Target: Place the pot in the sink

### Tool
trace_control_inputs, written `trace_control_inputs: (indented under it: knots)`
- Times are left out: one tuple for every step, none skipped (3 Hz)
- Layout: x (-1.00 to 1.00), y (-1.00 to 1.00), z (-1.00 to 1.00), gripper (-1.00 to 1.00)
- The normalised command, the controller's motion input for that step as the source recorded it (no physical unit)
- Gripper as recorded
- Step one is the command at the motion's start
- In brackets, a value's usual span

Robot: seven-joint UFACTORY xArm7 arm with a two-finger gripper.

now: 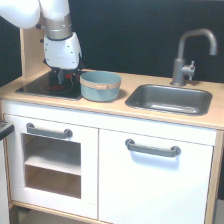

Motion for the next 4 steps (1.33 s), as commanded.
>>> trace_control_inputs:
  knots:
    - [0.37,-0.09,-1.00,0.21]
    - [-0.18,-0.13,-1.00,1.00]
    - [0.13,-0.12,-1.00,0.82]
    - [-0.11,-0.07,-1.00,1.00]
